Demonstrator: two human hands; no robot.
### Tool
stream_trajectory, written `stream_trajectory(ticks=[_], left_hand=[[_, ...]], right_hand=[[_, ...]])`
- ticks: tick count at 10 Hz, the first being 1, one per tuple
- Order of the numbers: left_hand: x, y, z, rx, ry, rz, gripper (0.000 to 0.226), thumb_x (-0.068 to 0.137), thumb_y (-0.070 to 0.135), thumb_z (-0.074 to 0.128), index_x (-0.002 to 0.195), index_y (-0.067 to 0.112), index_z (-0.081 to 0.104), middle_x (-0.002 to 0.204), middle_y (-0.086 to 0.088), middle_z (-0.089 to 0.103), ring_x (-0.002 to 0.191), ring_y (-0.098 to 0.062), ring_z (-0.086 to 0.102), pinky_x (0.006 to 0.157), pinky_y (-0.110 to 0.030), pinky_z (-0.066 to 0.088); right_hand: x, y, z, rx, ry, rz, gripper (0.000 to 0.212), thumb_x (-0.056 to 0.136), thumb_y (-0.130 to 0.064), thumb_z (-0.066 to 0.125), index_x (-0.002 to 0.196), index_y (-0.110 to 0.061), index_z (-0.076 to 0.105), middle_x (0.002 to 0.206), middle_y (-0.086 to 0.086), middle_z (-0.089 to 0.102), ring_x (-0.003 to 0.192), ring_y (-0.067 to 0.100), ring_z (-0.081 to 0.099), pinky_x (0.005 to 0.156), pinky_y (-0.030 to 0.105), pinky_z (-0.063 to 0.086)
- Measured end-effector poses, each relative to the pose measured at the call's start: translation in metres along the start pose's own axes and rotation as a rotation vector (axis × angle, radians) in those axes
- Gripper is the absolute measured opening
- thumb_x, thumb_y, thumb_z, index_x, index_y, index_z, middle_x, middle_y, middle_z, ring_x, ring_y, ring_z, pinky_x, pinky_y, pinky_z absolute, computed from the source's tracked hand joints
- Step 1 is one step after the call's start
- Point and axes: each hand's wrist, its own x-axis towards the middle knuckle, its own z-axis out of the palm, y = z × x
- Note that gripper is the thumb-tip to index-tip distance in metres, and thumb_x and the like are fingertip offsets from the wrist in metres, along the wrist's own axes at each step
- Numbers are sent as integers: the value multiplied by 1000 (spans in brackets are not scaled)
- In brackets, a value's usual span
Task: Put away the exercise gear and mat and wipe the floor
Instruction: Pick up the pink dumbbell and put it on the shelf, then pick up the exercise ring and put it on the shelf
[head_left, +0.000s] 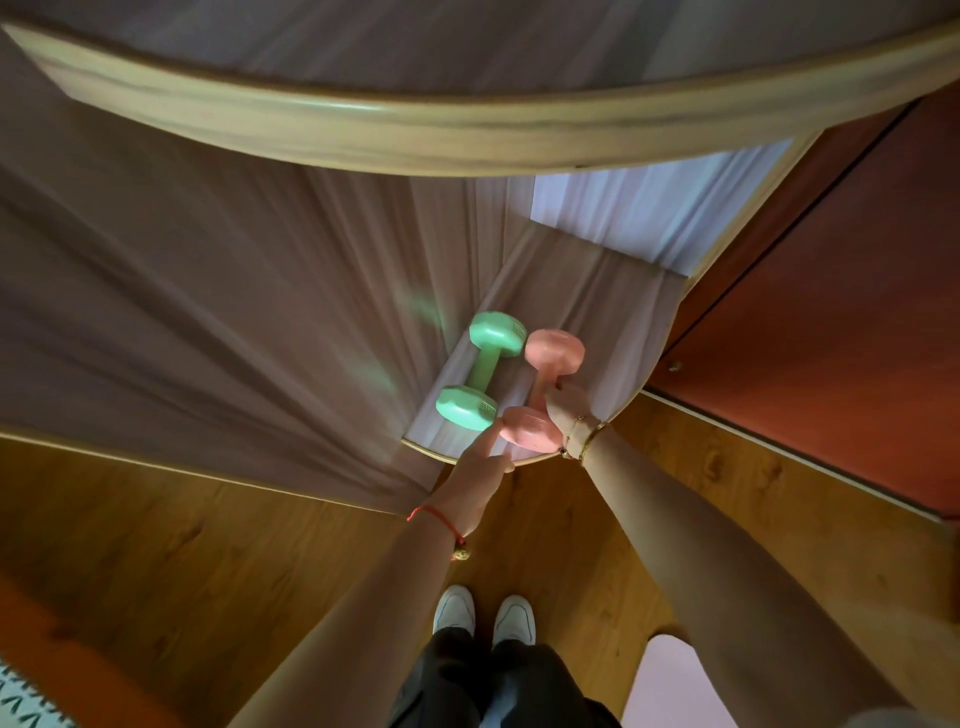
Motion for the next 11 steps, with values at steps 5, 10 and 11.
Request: stream_trajectory(ticks=[5,10,11], left_hand=[[-54,23,8,-120,-66,-25,40,99,-3,53,138,2,53,159,-13,36,148,-26,34,120,-33,32],[-146,29,53,14,-379,224,49,105,40,28,150,21,36,159,1,37,148,-18,33,123,-37,24],[-176,33,58,26,-453,249,45,105,42,28,144,25,42,157,2,39,148,-18,34,124,-38,23]], right_hand=[[-83,5,-37,370,33,106,38,101,-28,44,130,-6,54,134,14,57,124,29,53,108,45,42],[-255,40,-82,904,321,65,32,104,-33,37,127,-22,58,135,-1,57,133,18,44,117,43,28],[-291,51,-86,982,401,45,31,104,-32,38,123,-21,60,130,-2,59,132,20,47,116,44,30]])
